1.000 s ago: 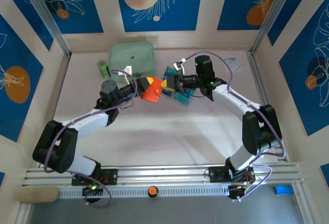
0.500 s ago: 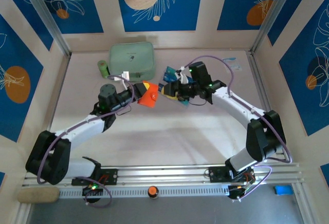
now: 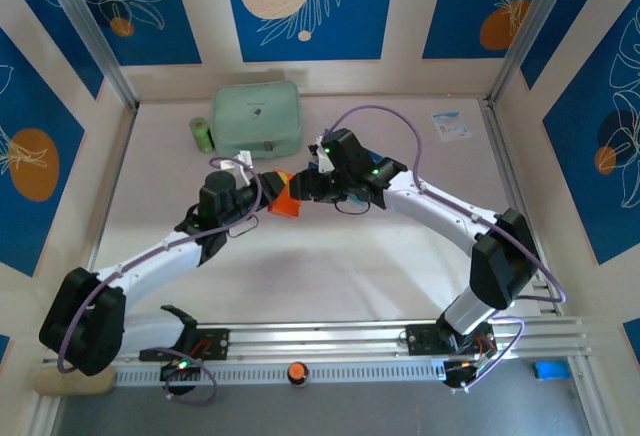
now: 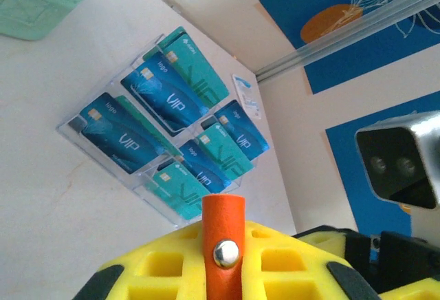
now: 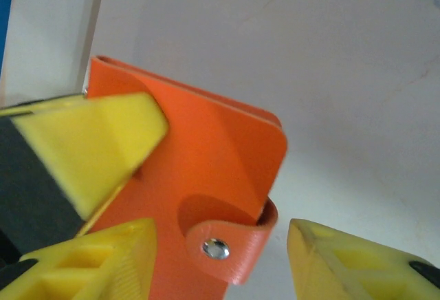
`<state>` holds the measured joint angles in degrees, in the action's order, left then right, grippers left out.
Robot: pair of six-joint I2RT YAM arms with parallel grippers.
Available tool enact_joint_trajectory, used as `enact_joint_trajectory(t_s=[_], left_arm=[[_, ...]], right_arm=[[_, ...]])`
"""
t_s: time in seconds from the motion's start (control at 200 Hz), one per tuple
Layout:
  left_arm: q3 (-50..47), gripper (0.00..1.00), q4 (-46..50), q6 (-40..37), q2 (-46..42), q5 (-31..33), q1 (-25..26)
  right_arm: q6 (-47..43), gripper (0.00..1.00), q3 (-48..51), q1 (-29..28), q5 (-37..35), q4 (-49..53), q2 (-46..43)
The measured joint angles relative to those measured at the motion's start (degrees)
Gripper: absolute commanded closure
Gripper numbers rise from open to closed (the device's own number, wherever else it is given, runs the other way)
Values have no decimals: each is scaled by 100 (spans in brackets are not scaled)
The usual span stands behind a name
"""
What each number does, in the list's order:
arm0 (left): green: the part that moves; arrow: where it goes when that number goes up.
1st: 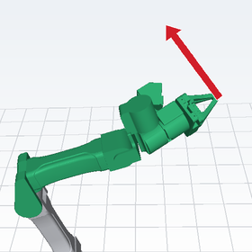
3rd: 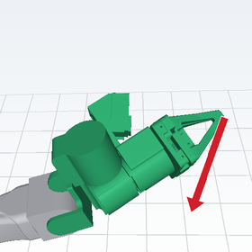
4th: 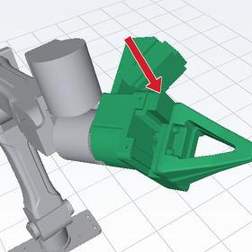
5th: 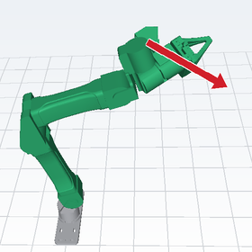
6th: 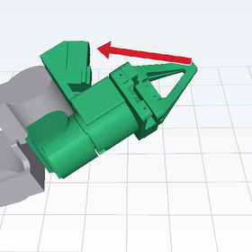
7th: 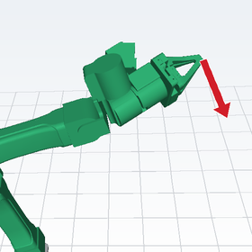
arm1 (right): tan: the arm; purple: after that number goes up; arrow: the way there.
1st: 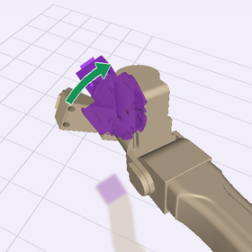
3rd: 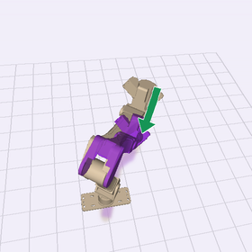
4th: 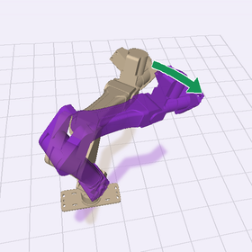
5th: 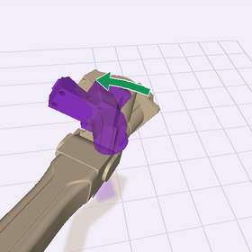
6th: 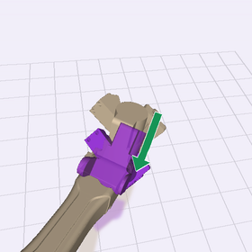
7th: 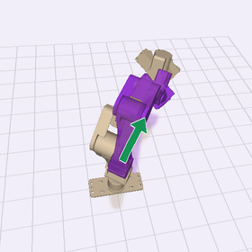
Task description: Put the credit cards into the card holder
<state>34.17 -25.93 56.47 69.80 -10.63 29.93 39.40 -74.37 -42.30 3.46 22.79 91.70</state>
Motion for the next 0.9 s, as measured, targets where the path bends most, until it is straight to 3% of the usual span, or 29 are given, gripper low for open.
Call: enact_joint_trajectory(t_s=[0.365,0.815,0.9], left_arm=[[-2,100,238,-2,0,267,31],[-76,100,616,-114,0,306,101],[-96,100,688,-140,2,310,109]], right_arm=[[2,54,-129,-103,-297,15,409],[173,77,133,-391,-507,-236,597],[221,86,168,-457,-509,-258,640]])
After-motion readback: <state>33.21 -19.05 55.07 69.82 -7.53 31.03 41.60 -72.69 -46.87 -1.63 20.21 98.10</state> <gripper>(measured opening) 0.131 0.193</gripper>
